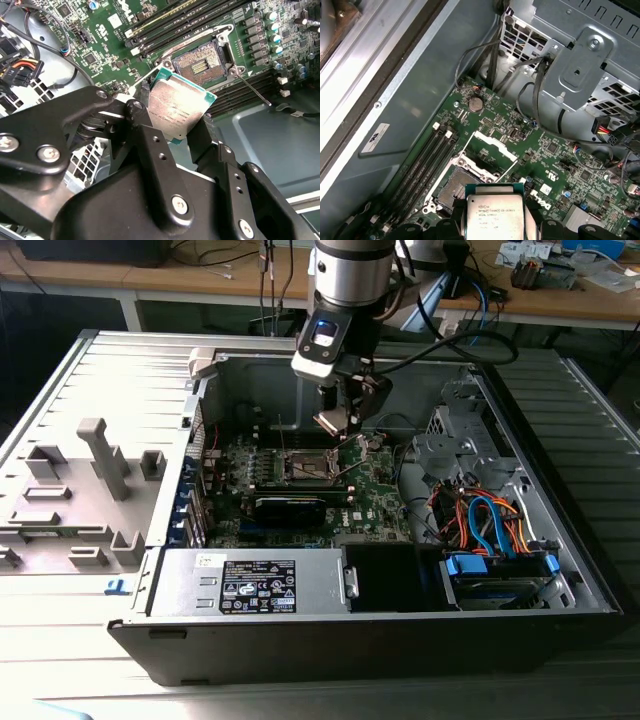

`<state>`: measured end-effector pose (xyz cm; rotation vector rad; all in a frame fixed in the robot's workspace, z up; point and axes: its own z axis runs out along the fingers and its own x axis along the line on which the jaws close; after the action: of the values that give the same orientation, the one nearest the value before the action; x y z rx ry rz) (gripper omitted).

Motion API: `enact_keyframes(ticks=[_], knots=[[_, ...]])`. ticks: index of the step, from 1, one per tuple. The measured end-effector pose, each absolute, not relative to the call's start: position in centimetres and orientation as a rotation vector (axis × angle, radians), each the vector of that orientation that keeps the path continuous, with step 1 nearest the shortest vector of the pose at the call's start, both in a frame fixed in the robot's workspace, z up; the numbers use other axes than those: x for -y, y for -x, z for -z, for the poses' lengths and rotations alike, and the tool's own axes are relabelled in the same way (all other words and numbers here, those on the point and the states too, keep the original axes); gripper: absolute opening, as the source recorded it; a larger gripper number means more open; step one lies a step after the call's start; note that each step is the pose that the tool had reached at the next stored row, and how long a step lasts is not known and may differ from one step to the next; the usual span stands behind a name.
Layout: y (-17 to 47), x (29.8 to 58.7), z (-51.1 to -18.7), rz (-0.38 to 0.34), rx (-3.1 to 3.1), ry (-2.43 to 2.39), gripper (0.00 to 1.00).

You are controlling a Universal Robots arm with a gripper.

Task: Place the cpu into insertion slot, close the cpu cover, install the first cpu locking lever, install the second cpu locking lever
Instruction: 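Place the cpu into insertion slot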

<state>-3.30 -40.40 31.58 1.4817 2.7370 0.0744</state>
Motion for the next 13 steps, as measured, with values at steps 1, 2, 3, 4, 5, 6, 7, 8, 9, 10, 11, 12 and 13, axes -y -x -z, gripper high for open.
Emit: enact_keyframes(ticks=[1,2,3,4,5,6,7,8,9,10,11,12,13], knots=[[3.3,40.4,-31.57,-0.074,-2.735,-1.485,0.55],[3.3,40.4,-31.57,-0.074,-2.733,-1.488,0.55],[3.3,40.4,-31.56,-0.074,-2.73,-1.493,0.55],[3.3,40.4,-31.55,-0.074,-2.727,-1.5,0.55],[3.3,40.4,-31.55,-0.073,-2.724,-1.505,0.55],[3.3,40.4,-31.54,-0.073,-2.722,-1.508,0.55],[3.3,40.4,-31.54,-0.073,-2.72,-1.511,0.55],[3.3,40.4,-31.53,-0.073,-2.718,-1.514,0.55],[3.3,40.4,-31.52,-0.073,-2.715,-1.52,0.55],[3.3,40.4,-31.51,-0.072,-2.712,-1.525,0.55],[3.3,40.4,-31.5,-0.072,-2.708,-1.531,0.55],[3.3,40.4,-31.49,-0.072,-2.704,-1.538,0.55],[3.3,40.4,-31.48,-0.072,-2.703,-1.54,0.55]])
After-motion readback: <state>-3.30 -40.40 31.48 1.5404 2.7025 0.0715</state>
